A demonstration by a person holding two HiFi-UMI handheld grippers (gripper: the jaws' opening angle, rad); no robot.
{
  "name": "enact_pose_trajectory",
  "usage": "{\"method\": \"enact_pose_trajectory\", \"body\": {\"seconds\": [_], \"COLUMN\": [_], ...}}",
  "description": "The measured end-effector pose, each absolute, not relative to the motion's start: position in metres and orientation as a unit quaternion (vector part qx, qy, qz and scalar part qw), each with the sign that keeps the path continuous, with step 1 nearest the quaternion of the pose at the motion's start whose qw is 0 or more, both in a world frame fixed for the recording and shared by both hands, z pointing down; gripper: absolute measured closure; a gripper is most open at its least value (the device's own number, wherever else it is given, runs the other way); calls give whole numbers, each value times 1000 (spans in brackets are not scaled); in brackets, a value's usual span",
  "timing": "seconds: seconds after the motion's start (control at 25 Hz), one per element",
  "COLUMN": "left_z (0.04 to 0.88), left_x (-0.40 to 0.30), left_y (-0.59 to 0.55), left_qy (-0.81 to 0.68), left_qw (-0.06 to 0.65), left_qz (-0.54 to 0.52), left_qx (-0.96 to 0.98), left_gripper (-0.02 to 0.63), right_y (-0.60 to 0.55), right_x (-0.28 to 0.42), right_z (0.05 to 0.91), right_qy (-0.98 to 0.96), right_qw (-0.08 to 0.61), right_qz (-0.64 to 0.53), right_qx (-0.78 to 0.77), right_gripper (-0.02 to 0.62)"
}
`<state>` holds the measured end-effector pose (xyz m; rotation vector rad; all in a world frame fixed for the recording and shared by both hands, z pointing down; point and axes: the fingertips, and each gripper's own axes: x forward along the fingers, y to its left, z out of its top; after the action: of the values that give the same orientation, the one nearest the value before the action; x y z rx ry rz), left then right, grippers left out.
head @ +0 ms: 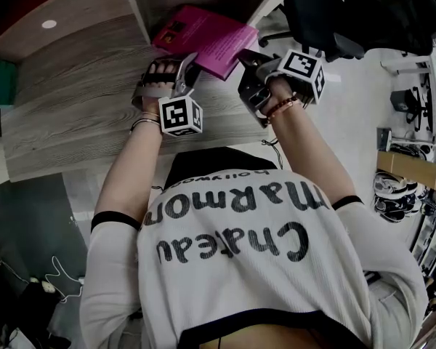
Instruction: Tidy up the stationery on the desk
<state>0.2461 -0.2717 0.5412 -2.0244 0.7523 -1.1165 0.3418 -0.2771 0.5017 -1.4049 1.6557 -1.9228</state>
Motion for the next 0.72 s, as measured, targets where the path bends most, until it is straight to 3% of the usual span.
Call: {"method": "enact_pose_trajectory", "body": {"seconds": [0.48, 0.72], "left_z": [515, 487], "left_x": [237, 252], "left_y": [-272, -263], "left_qy": [299, 308], "left_qw": [314, 295], "left_qz": [-391, -358], "left_qx": [-812, -831], "left_gripper": [436, 445], "right_y": [-285, -285], "right_x": [331, 342], "right_z": [471, 437], "right_qy": [590, 612], "right_qw": [146, 162], "right_qz": [-648, -632], "right_qx": [-460, -447], "right_gripper": [546, 574]}}
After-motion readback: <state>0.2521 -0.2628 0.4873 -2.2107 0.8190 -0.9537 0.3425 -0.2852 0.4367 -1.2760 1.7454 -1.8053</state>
